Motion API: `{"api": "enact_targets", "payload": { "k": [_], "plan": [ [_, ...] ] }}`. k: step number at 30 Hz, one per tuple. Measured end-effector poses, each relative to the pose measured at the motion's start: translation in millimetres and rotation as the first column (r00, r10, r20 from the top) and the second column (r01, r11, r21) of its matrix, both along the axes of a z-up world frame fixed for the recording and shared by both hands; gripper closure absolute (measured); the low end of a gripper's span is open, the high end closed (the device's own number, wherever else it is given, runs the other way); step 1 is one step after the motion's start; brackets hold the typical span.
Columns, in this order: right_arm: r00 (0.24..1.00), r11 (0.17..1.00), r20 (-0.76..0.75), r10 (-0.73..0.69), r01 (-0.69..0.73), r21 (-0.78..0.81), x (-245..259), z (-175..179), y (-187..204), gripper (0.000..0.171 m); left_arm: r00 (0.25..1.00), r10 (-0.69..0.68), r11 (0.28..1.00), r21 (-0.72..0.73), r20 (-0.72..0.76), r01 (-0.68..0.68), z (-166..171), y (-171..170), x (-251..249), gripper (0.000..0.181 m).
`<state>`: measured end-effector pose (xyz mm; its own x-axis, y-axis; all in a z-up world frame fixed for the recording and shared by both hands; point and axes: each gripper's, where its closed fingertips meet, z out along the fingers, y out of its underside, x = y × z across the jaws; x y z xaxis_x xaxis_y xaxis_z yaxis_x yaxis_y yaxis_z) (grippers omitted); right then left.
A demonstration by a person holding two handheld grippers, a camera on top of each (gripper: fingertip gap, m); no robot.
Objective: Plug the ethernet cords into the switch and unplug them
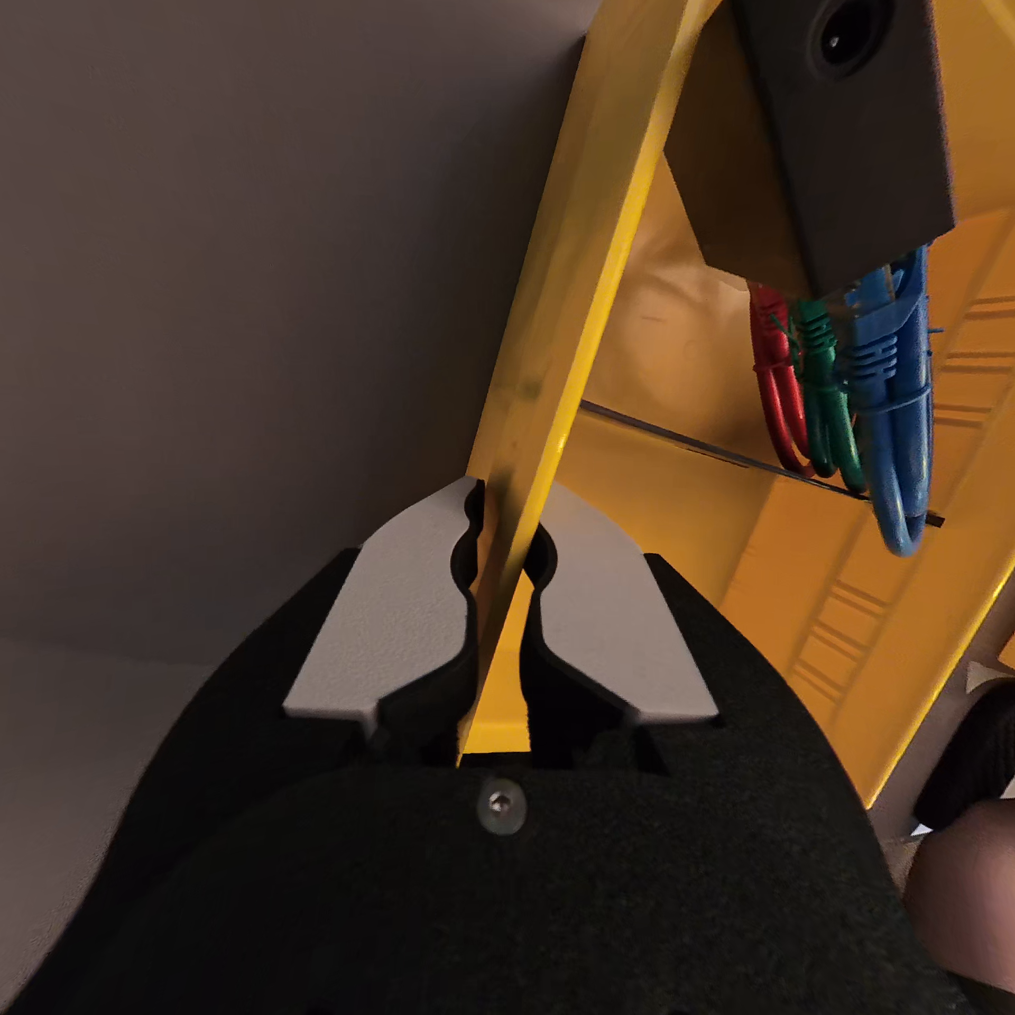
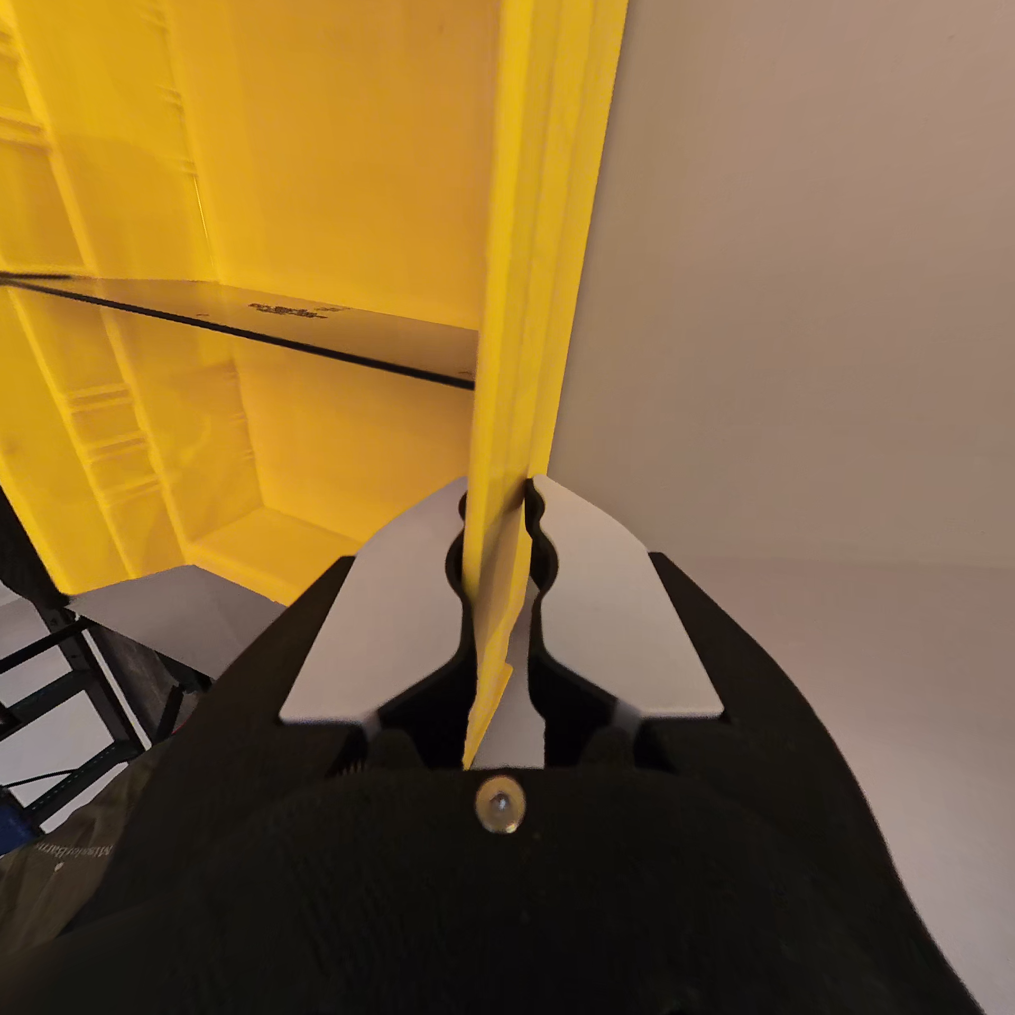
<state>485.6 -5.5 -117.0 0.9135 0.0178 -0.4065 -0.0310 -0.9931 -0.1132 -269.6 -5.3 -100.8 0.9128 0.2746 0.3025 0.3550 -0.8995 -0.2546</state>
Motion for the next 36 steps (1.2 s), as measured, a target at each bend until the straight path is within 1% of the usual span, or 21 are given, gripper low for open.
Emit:
{"api": "enact_targets", "payload": {
  "k": [5,15,19,23,28,32,36],
  "plan": [
    [1.0,1.0,0.004,0.019,-0.019,-0.006,-1.8,0.1,-2.4,0.154,1.0,0.021,1.0,-0.007,-0.005,-0.021,0.0,2.0,-0.5,0.17],
    [0.999,0.999,0.017,0.037,-0.037,-0.008,-2.5,1.0,-3.3,0.154,0.998,0.051,0.999,0.009,0.036,-0.052,0.2,5.0,-0.3,0.168],
    [0.995,0.997,0.061,0.077,-0.078,0.005,-0.8,-0.7,-0.2,0.157,0.996,0.065,0.998,0.01,0.054,-0.066,0.2,4.9,-0.9,0.167],
    [0.997,0.997,0.029,0.078,-0.079,0.023,-2.4,-0.7,4.1,0.155,0.995,0.088,0.996,0.005,0.047,-0.088,0.2,4.4,-7.9,0.167],
    [0.99,0.991,0.063,0.124,-0.126,0.038,-1.9,-1.9,5.8,0.156,0.99,0.125,0.992,0.019,0.07,-0.127,0.5,3.7,-11.8,0.166],
    [0.99,0.991,0.063,0.123,-0.126,0.035,-2.6,-1.7,4.8,0.156,0.997,0.069,0.997,0.015,0.039,-0.07,0.1,2.3,-10.6,0.167],
    [0.99,0.992,0.068,0.123,-0.125,0.029,-3.3,-1.6,2.0,0.156,0.998,0.05,0.999,0.014,0.039,-0.051,-0.1,3.8,-8.8,0.167]
  ]
}}
